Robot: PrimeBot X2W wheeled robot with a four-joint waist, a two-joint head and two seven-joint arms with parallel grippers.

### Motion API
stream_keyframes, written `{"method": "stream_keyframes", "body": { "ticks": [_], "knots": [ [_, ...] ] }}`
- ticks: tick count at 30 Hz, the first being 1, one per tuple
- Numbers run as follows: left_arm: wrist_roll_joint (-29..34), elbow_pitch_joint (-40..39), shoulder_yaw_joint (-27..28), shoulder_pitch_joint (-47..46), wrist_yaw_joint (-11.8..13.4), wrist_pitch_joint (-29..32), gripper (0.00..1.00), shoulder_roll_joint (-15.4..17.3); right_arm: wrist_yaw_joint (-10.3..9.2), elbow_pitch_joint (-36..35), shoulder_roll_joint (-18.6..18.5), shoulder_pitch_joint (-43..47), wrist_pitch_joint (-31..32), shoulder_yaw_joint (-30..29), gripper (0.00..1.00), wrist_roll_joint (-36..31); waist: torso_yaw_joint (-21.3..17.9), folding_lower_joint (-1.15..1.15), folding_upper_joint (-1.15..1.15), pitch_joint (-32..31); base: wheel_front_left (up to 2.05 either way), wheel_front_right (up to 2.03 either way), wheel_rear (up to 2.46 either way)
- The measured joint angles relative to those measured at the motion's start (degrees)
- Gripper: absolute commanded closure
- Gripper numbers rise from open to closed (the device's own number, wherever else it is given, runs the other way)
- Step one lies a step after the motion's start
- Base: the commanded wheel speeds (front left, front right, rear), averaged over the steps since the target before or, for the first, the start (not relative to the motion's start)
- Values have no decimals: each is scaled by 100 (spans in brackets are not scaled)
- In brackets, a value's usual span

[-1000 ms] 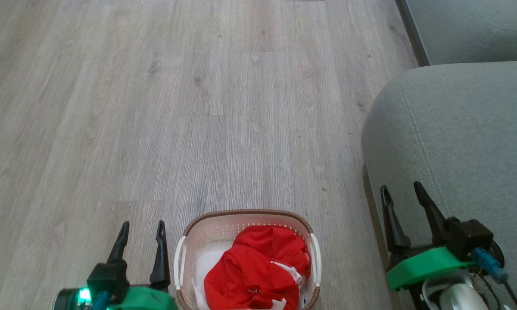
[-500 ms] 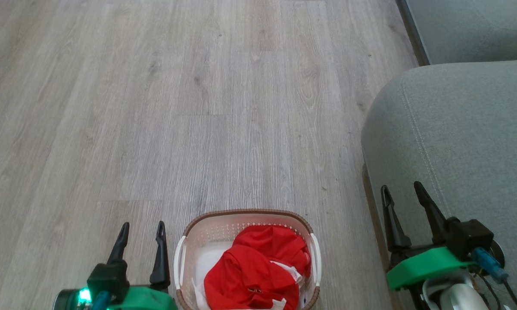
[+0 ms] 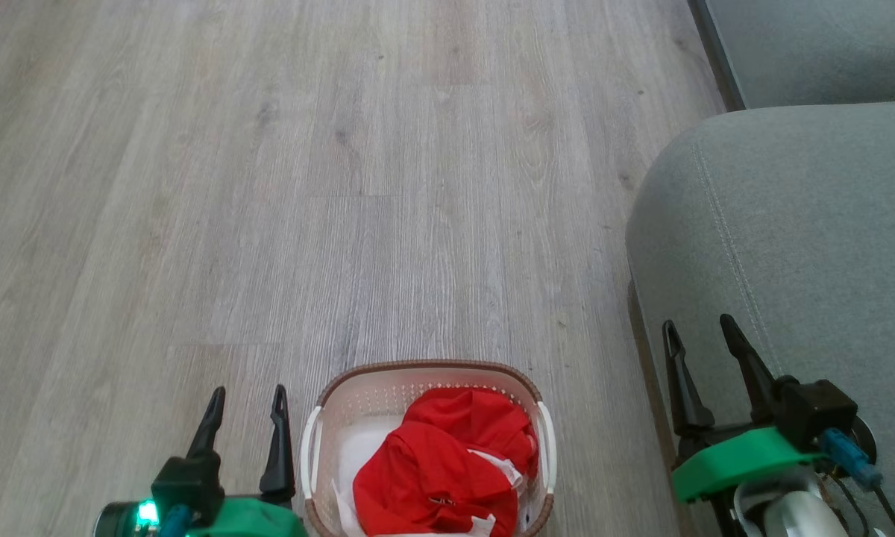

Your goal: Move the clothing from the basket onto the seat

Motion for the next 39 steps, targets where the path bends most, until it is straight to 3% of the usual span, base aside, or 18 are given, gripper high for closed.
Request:
{"method": "stream_keyframes", "body": {
  "ticks": [10, 18, 29, 39],
  "knots": [
    [35, 107, -187, -91, -56, -1, 0, 1, 0, -64, 0, -8, 0, -71, 0, -1, 32, 0, 0, 214, 0, 0, 0],
    [259, 635, -505, -995, -313, -1, 0, -2, 0, -344, -1, -467, -1, -326, 0, -89, 13, 0, 0, 880, 0, 0, 0],
    [265, 2208, -817, -2761, -592, -1, 0, -14, 0, -583, -8, -1653, -9, -388, 0, -202, -172, 0, 0, 2232, 0, 0, 0],
    [456, 4368, -1078, -3953, -760, -1, 0, -34, 0, -721, -26, -2405, -14, -345, 0, -121, -575, 1, -1, 3490, 0, 0, 0]
  ]
}}
